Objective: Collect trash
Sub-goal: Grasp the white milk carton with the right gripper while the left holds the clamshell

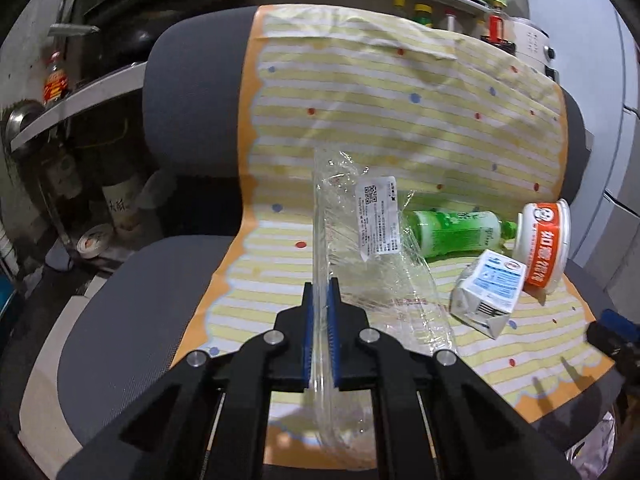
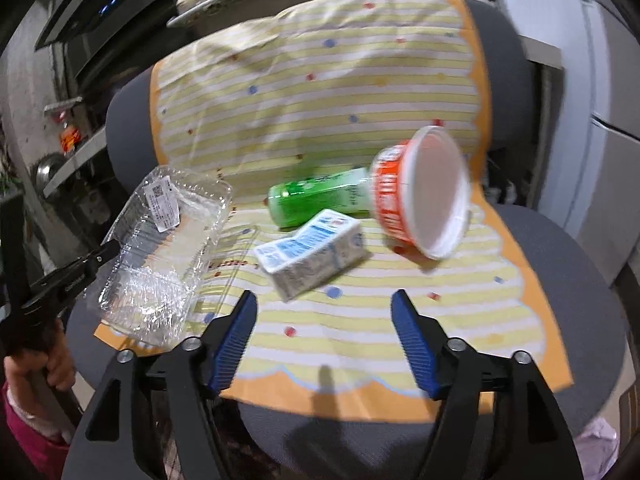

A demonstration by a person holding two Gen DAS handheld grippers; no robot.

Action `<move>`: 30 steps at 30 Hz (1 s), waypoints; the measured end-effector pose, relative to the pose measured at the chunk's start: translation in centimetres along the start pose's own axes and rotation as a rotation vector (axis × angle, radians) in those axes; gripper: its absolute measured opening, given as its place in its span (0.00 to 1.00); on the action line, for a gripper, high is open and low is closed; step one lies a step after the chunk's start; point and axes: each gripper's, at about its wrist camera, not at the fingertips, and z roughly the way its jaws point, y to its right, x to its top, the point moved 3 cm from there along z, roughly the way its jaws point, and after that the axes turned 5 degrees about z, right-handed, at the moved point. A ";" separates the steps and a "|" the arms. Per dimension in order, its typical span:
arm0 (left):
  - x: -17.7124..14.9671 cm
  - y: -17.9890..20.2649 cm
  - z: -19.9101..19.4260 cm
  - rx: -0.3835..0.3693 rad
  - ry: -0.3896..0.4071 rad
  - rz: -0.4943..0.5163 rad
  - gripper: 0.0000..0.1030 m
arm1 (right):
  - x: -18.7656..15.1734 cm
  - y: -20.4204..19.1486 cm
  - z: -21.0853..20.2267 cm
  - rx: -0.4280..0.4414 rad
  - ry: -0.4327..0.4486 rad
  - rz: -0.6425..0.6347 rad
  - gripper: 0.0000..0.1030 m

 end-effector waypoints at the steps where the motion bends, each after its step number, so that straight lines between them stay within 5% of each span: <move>1: 0.0 -0.3 0.3 0.000 0.001 -0.004 0.04 | 0.0 -0.7 1.1 -0.006 -0.009 -0.011 0.74; 11: -1.7 -2.4 3.4 -0.069 -0.058 -0.072 0.04 | 1.4 -3.9 9.8 -0.181 -0.060 -0.016 0.80; 15: -2.0 -2.0 3.3 -0.093 -0.047 -0.059 0.04 | 0.4 -3.3 9.0 -0.194 -0.077 -0.033 0.80; 23: -1.9 -0.8 3.4 -0.117 -0.042 -0.042 0.04 | 0.2 3.0 6.4 -0.413 -0.045 0.031 0.64; 27: -1.9 -0.4 3.4 -0.120 -0.046 -0.042 0.04 | 0.5 3.1 5.4 -0.214 -0.027 0.086 0.74; 30: -1.8 0.0 3.4 -0.121 -0.048 -0.036 0.04 | 1.0 1.6 6.0 -0.157 -0.024 0.050 0.83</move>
